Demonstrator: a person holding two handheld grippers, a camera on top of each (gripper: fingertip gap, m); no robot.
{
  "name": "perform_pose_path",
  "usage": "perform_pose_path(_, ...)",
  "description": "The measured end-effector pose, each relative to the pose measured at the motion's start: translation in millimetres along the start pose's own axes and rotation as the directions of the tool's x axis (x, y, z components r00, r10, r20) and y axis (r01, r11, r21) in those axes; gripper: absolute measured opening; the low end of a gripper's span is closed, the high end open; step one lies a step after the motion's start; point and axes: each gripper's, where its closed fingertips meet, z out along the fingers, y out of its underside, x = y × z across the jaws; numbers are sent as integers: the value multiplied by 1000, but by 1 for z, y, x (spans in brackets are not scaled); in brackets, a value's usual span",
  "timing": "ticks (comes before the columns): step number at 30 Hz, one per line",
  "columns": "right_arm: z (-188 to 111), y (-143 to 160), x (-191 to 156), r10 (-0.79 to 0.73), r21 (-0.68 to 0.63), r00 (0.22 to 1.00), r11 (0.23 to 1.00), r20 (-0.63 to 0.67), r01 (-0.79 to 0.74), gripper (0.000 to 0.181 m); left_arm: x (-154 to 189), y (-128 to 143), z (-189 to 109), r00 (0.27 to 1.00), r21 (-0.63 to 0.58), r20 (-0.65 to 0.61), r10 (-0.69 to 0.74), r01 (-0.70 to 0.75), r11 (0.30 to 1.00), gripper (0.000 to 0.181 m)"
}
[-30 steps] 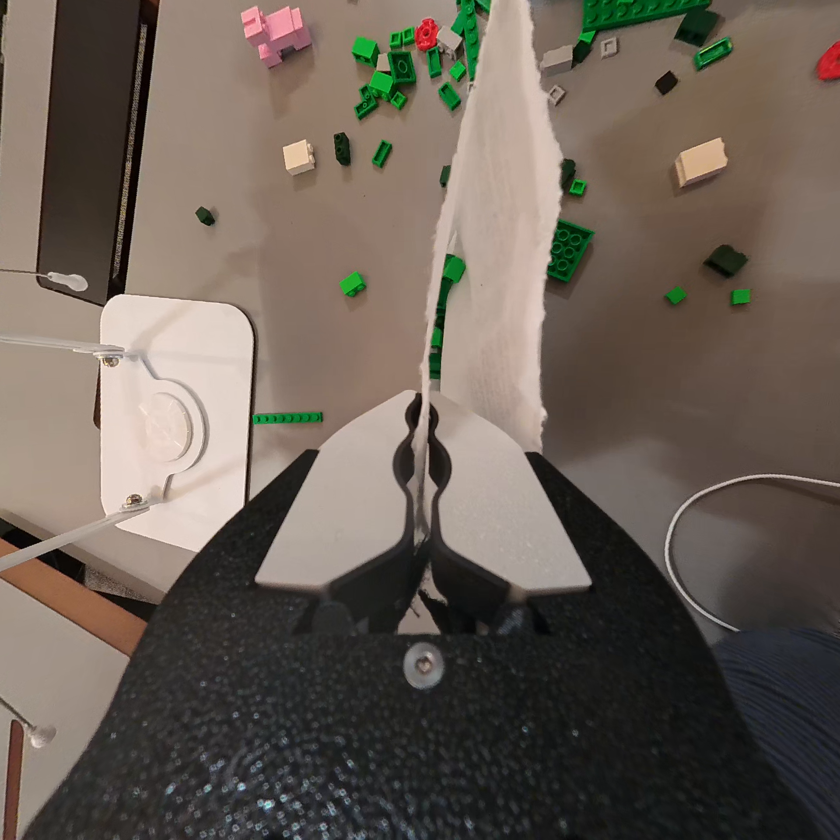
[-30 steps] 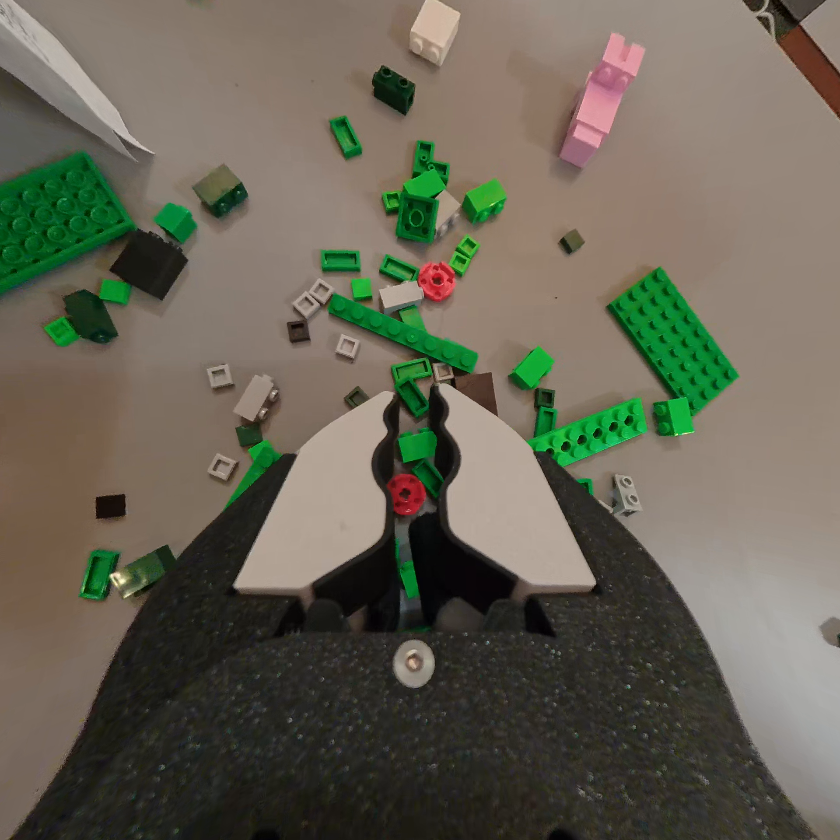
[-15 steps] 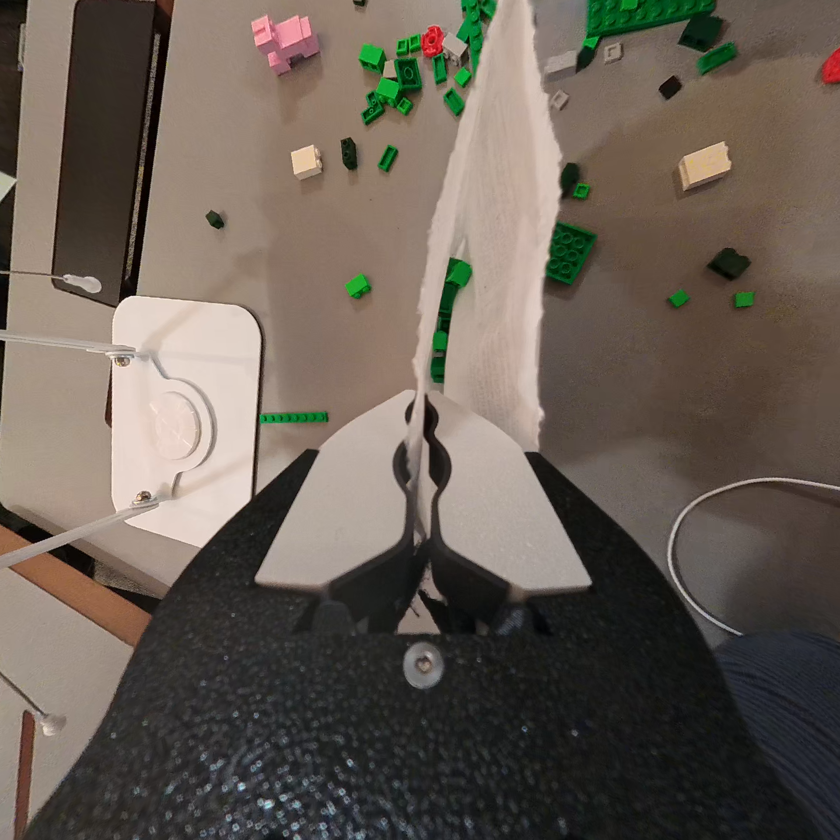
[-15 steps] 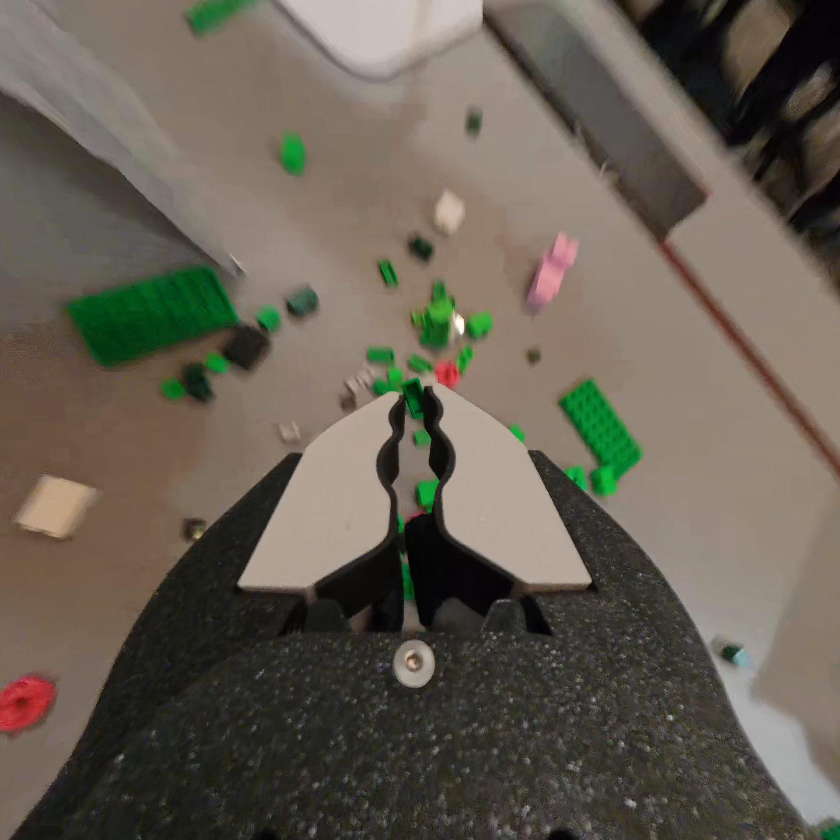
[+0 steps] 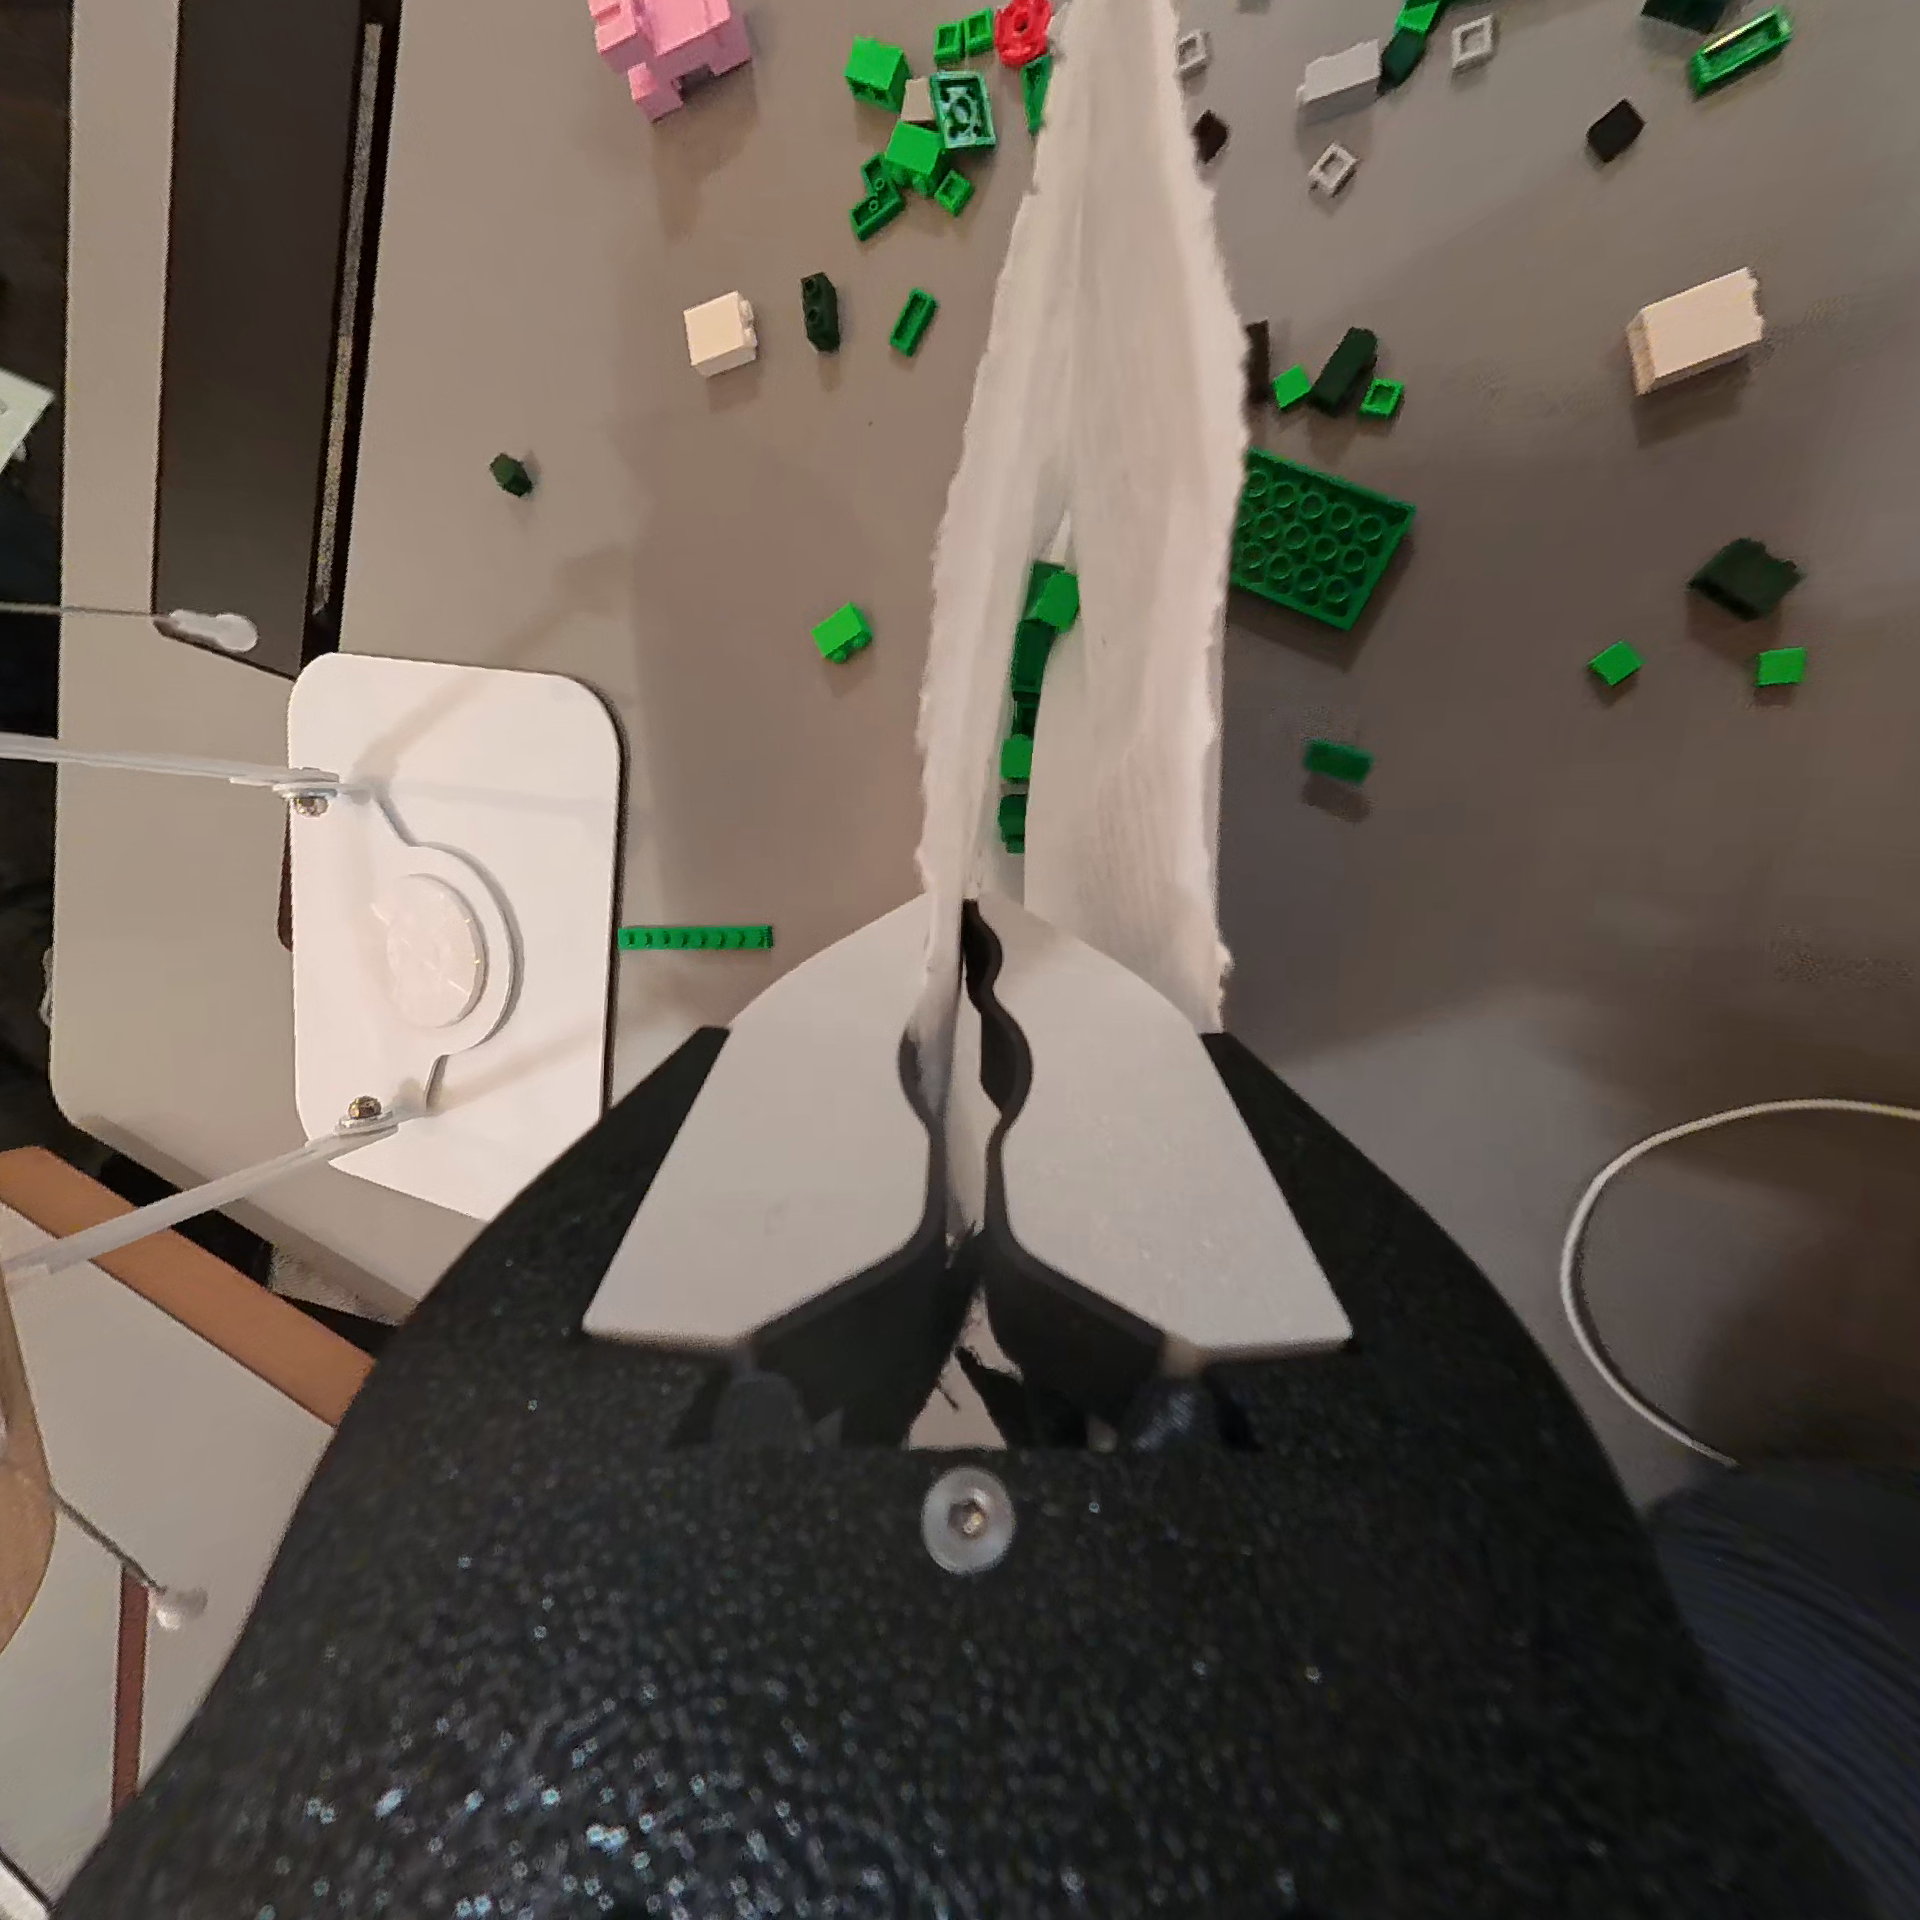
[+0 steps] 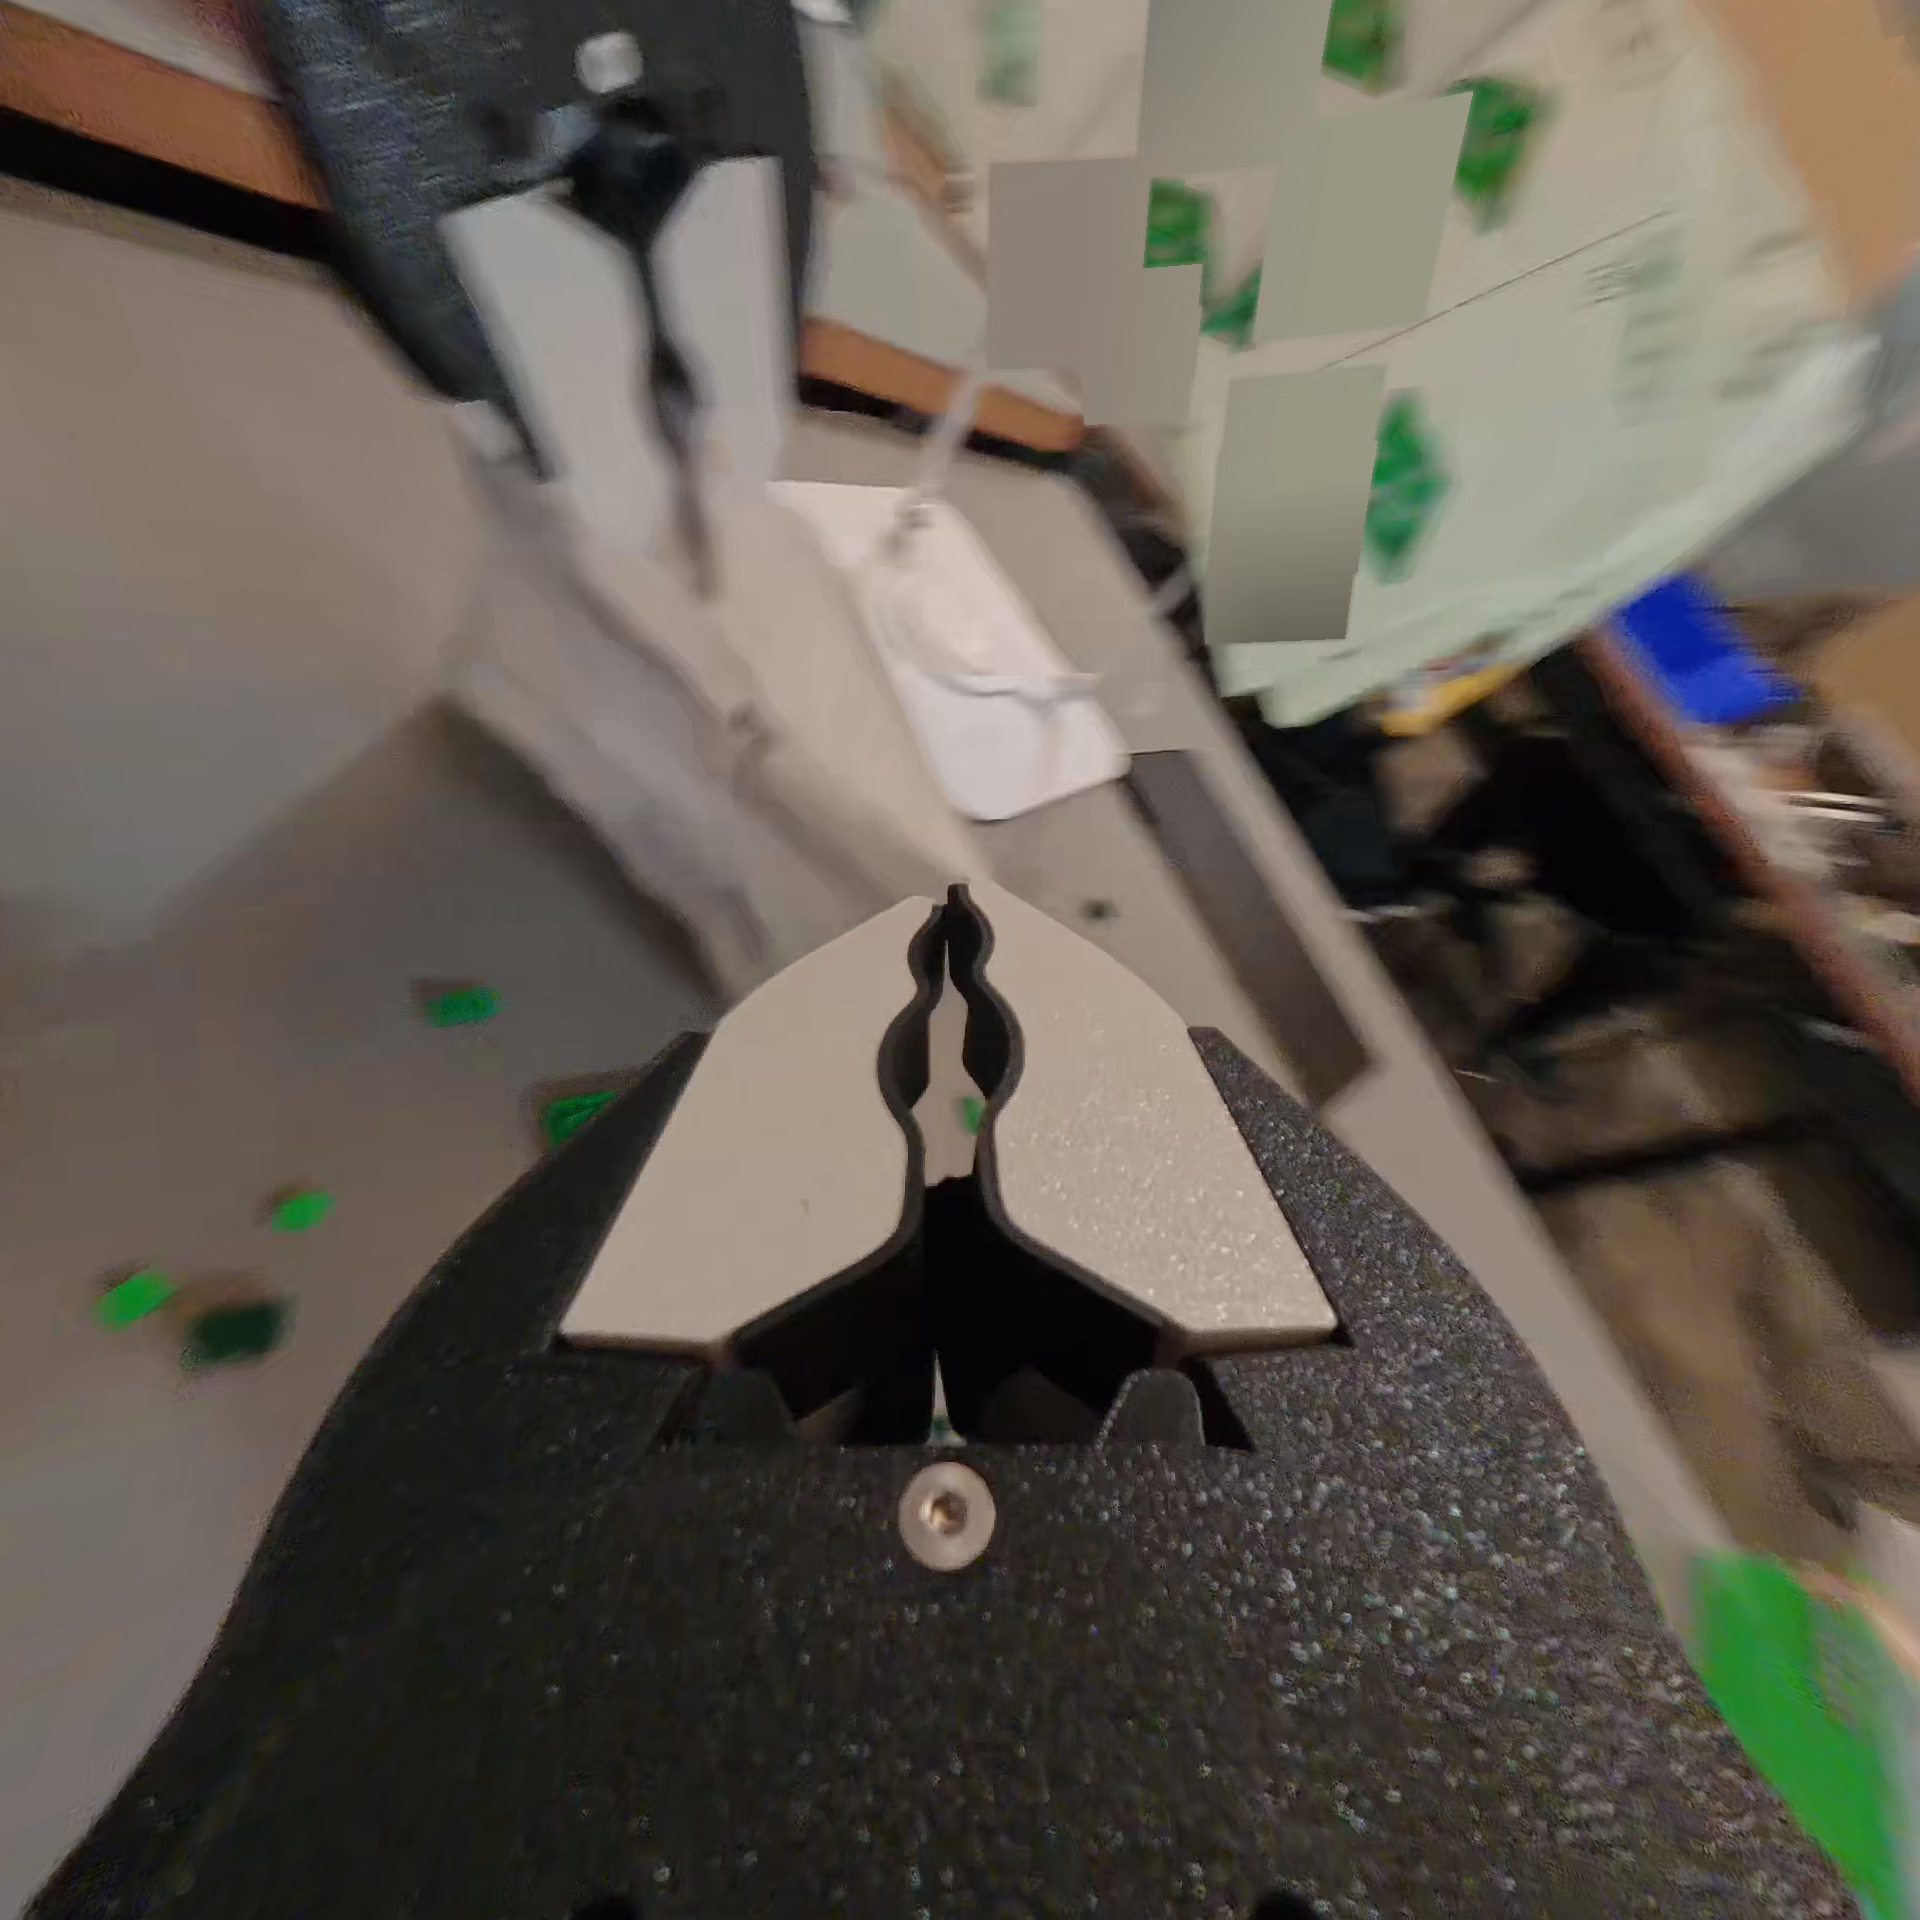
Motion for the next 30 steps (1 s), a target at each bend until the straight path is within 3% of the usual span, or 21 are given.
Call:
perform_pose_path(3,2,22,-52,64,-27,942,998,330,-59,11,-5,4,-3,1000,5,14,-21,21,1000,0)
perform_pose_path(8,30,50,-123,46,-116,835,993,548,22,21,-9,11,-6,999,2,29,-46,46,999,0)
perform_pose_path(11,50,65,-144,87,-201,810,979,580,39,26,-9,11,-8,998,4,34,-46,46,999,0)
perform_pose_path(15,60,63,-161,292,-306,726,945,623,-117,27,-9,10,-9,999,8,32,-43,43,999,0)
perform_pose_path(22,70,73,-158,267,-367,807,928,526,-67,30,-9,12,-9,998,13,23,-53,52,999,0)
perform_pose_path(26,69,72,-162,269,-367,807,928,526,-70,16,-7,12,-10,999,16,22,-50,49,999,0)
perform_pose_path(30,68,68,-156,245,-343,827,937,506,-68,16,-7,11,-11,999,20,24,-47,46,999,0)
